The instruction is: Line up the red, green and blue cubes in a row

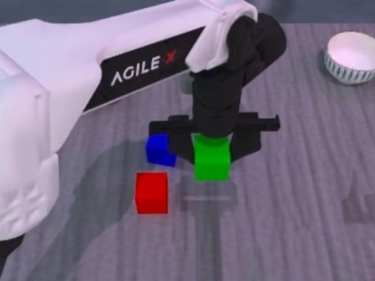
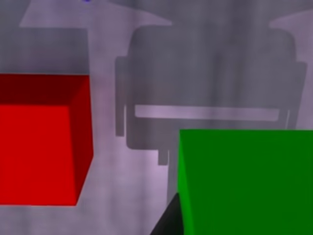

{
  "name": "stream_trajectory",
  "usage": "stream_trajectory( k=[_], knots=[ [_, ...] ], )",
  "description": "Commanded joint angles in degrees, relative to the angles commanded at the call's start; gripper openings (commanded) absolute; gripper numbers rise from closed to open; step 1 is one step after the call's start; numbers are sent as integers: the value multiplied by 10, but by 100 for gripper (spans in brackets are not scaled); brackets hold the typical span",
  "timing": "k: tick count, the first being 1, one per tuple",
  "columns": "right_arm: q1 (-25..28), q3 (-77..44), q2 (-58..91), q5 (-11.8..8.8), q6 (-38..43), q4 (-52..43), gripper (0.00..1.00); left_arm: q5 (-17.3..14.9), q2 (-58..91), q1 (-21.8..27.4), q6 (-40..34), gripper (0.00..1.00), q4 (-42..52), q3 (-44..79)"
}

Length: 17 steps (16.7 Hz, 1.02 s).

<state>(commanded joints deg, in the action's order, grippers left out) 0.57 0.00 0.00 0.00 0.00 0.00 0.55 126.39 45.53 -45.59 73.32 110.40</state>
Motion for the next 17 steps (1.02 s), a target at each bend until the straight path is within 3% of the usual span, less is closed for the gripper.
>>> stream_trajectory(
  k=[8,13,17],
  knots=[
    [0,0,0,0,0,0,100,0,23,0,0,0,-134,-107],
    [0,0,0,0,0,0,100,0,25,0,0,0,-141,-114],
    [0,0,0,0,0,0,100,0,25,0,0,30,-141,-114]
  ],
)
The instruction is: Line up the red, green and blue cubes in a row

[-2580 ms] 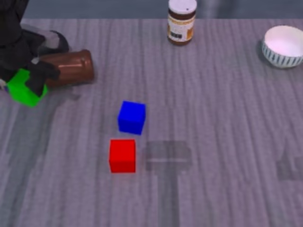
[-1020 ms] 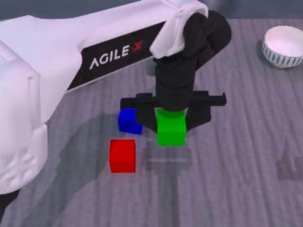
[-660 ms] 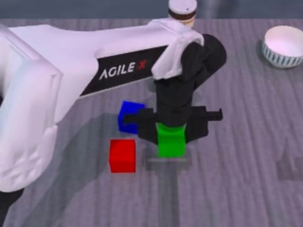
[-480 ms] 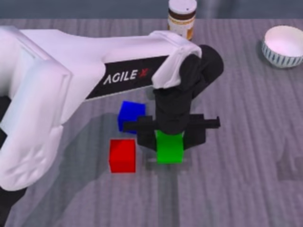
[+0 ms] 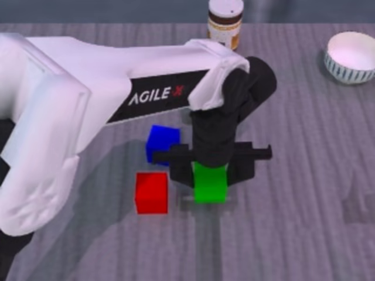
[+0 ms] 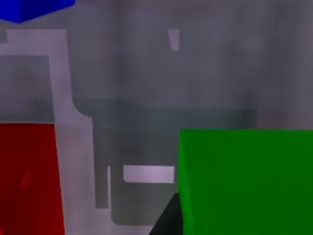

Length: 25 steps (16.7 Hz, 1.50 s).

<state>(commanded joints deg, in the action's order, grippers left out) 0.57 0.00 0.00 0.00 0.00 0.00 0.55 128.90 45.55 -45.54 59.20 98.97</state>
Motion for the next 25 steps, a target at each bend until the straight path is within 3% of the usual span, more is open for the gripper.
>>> stream_trajectory(
  k=[9,19,25],
  knots=[
    [0,0,0,0,0,0,100,0,0,0,0,98,0,0],
    [0,0,0,0,0,0,100,0,-1,0,0,100,2,2],
    [0,0,0,0,0,0,100,0,-22,-7,-3,100,113,87]
  ],
)
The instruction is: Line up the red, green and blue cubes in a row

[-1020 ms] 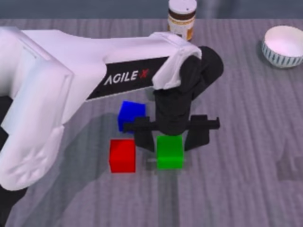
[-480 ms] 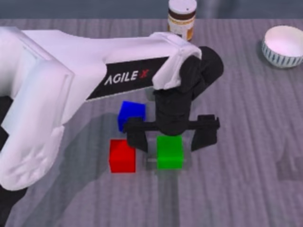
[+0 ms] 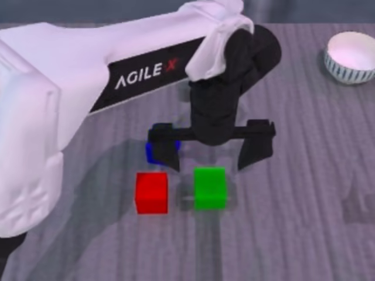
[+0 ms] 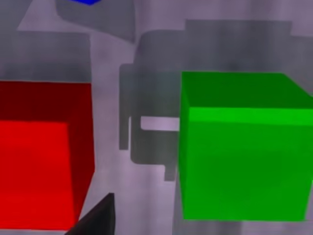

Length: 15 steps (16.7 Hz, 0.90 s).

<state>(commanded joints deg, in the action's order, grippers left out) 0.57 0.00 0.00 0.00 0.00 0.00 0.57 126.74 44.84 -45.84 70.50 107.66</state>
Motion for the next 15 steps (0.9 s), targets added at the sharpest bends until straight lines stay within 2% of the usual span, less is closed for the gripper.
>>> stream_trajectory(
  k=[8,11,15],
  knots=[
    [0,0,0,0,0,0,100,0,-5,-3,9,100,27,27],
    [0,0,0,0,0,0,100,-1,7,-29,57,100,30,42],
    [0,0,0,0,0,0,100,-5,34,-83,161,100,37,68]
  ],
)
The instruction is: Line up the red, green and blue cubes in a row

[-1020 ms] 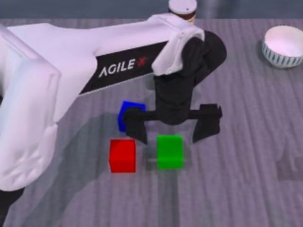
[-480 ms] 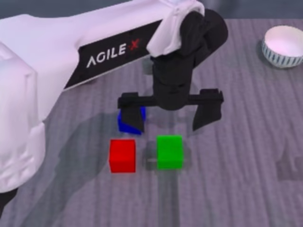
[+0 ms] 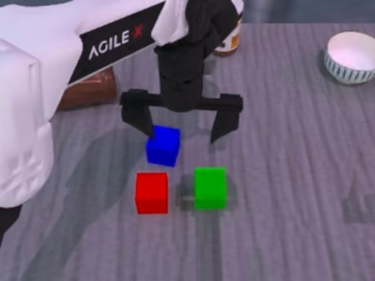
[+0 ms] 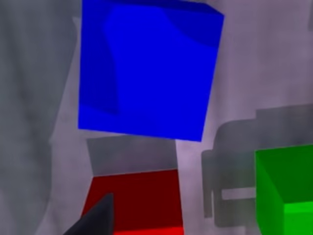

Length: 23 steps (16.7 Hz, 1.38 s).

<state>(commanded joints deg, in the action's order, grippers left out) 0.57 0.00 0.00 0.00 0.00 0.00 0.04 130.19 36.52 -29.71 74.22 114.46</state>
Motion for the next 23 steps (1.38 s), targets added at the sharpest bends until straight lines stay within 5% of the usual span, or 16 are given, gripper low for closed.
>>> stream_trajectory(
  k=[6,12,23],
  knots=[
    [0,0,0,0,0,0,100,-3,28,-64,121,100,5,32],
    [0,0,0,0,0,0,100,-3,29,-65,124,100,-4,23],
    [0,0,0,0,0,0,100,-3,72,-67,126,100,-170,-99]
  ],
)
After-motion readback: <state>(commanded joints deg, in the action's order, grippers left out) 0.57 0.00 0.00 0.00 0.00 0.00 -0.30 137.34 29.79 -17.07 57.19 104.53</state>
